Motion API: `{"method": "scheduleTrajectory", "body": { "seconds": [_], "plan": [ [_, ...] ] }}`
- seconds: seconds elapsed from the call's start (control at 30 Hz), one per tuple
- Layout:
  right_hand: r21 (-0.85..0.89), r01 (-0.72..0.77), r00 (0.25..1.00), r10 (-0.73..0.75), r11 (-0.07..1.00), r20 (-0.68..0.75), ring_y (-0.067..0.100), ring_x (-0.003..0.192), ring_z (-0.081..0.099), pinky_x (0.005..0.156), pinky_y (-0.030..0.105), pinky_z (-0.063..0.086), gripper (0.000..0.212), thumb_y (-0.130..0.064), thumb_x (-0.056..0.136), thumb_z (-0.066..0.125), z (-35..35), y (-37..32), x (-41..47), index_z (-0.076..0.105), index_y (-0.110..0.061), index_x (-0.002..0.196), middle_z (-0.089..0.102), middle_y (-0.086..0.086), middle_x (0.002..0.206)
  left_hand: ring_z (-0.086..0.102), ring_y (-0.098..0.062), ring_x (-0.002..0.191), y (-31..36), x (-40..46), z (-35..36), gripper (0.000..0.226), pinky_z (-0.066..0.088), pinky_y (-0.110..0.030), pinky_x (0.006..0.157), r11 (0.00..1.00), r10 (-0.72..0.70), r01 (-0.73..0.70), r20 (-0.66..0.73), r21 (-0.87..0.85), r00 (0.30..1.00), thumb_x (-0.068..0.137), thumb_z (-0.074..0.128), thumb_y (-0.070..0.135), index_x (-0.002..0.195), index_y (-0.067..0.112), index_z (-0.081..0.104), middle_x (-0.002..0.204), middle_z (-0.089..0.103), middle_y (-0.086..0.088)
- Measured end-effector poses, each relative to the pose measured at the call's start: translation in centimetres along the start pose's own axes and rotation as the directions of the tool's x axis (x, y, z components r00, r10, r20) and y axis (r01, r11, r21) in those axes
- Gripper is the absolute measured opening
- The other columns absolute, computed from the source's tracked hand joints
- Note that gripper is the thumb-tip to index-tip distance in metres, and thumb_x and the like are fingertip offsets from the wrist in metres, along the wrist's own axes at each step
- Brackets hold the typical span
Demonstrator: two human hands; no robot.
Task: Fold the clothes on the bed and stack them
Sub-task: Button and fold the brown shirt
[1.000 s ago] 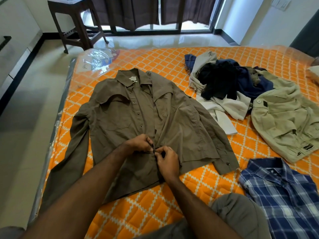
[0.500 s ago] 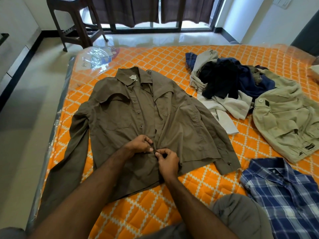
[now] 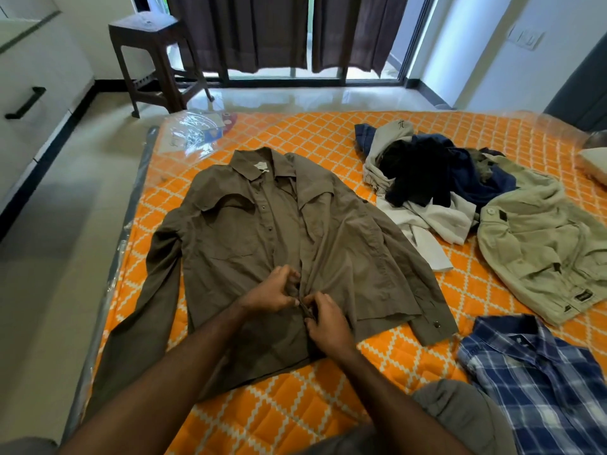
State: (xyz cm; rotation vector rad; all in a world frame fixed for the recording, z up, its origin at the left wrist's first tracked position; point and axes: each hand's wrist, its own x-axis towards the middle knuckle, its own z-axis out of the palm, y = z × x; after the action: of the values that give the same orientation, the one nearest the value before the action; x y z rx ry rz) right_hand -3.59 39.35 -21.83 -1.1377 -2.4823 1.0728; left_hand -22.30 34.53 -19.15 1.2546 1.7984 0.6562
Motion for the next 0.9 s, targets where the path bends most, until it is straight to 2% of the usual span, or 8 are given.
{"method": "scheduleTrajectory", "body": {
  "seconds": [0.13, 0.23, 0.37, 0.53, 0.67, 0.73, 0.8, 0.9],
  "plan": [
    [-0.095, 0.157, 0.963, -0.131, 0.983, 0.233, 0.025, 0.098, 0.052, 0.076, 0.033, 0.038, 0.025, -0.017, 0.080, 0.060, -2.4, 0.7, -1.3, 0.046, -0.019, 0.100, 0.053, 0.007, 0.105, 0.055, -0.011, 0.106, 0.1, -3.6, 1.7, 0.062, 0.053, -0.030, 0.089, 0.906, 0.307, -0.231, -0.174, 0.355, 0.936, 0.080, 0.077, 0.039, 0.130, 0.023, 0.044, 0.128, 0.035, 0.005],
    [-0.103, 0.217, 0.925, -0.171, 0.971, 0.339, 0.020, 0.090, 0.050, 0.075, 0.031, 0.038, 0.029, -0.020, 0.076, 0.067, -4.4, 1.2, -2.8, 0.046, -0.021, 0.096, 0.051, 0.006, 0.100, 0.051, -0.029, 0.124, -0.4, -7.4, 4.2, 0.086, 0.047, -0.042, 0.099, 0.727, 0.259, -0.174, -0.030, 0.665, 0.965, 0.076, 0.050, 0.072, 0.139, 0.014, 0.043, 0.141, 0.045, -0.008],
    [-0.182, 0.286, 0.882, -0.185, 0.941, 0.433, 0.013, 0.092, 0.049, 0.078, 0.025, 0.036, 0.029, -0.020, 0.078, 0.070, -6.7, 1.6, -3.5, 0.052, -0.023, 0.101, 0.051, 0.005, 0.106, 0.057, -0.029, 0.109, -1.2, -10.2, 6.0, 0.086, 0.052, -0.040, 0.086, 0.456, 0.227, -0.181, 0.083, 0.871, 0.970, 0.076, 0.047, 0.072, 0.139, 0.013, 0.048, 0.134, 0.054, -0.011],
    [-0.669, 0.425, 0.904, -0.244, 0.609, 0.352, 0.031, 0.117, 0.047, 0.094, 0.045, 0.040, 0.050, -0.039, 0.084, 0.056, -6.6, 2.8, -5.3, 0.050, -0.023, 0.131, 0.049, 0.007, 0.129, 0.054, -0.032, 0.110, 0.7, -11.3, 6.6, 0.059, 0.048, -0.044, 0.086, 0.406, 0.093, -0.111, 0.080, 0.907, 0.992, 0.089, 0.050, 0.035, 0.143, 0.016, 0.034, 0.135, 0.046, -0.009],
    [-0.731, 0.492, 0.865, -0.357, 0.472, 0.351, 0.032, 0.111, 0.054, 0.098, 0.050, 0.043, 0.046, -0.033, 0.087, 0.054, -5.6, 2.4, -5.3, 0.050, -0.026, 0.133, 0.055, 0.009, 0.123, 0.060, -0.031, 0.102, 1.2, -11.6, 5.4, 0.029, 0.046, -0.043, 0.074, 0.441, 0.070, -0.131, 0.111, 0.888, 0.991, 0.097, 0.046, 0.025, 0.125, 0.021, 0.044, 0.121, 0.054, -0.008],
    [-0.719, 0.543, 0.833, -0.383, 0.434, 0.399, 0.032, 0.104, 0.056, 0.086, 0.048, 0.050, 0.056, -0.027, 0.090, 0.058, -5.2, 2.2, -5.0, 0.042, -0.029, 0.143, 0.054, 0.010, 0.123, 0.061, -0.030, 0.098, 1.4, -12.0, 4.2, 0.021, 0.042, -0.041, 0.069, 0.426, 0.078, -0.201, 0.186, 0.882, 0.979, 0.098, 0.045, 0.027, 0.118, 0.021, 0.046, 0.115, 0.055, -0.009],
    [-0.699, 0.602, 0.791, -0.410, 0.385, 0.455, 0.030, 0.100, 0.057, 0.071, 0.044, 0.052, 0.058, -0.024, 0.096, 0.053, -5.1, 1.7, -4.9, 0.035, -0.032, 0.150, 0.054, 0.010, 0.123, 0.061, -0.030, 0.097, 1.1, -12.4, 3.1, 0.022, 0.038, -0.039, 0.066, 0.422, 0.064, -0.256, 0.253, 0.869, 0.965, 0.097, 0.046, 0.029, 0.117, 0.021, 0.048, 0.113, 0.057, -0.008],
    [-0.613, 0.674, 0.737, -0.426, 0.412, 0.525, 0.030, 0.104, 0.055, 0.067, 0.042, 0.050, 0.052, -0.022, 0.100, 0.046, -5.3, 0.0, -5.1, 0.036, -0.032, 0.150, 0.052, 0.009, 0.123, 0.062, -0.028, 0.103, 0.0, -13.0, 2.0, 0.032, 0.048, -0.039, 0.074, 0.489, -0.016, -0.253, 0.299, 0.834, 0.954, 0.093, 0.050, 0.035, 0.122, 0.023, 0.051, 0.116, 0.059, -0.006]
  ]
}}
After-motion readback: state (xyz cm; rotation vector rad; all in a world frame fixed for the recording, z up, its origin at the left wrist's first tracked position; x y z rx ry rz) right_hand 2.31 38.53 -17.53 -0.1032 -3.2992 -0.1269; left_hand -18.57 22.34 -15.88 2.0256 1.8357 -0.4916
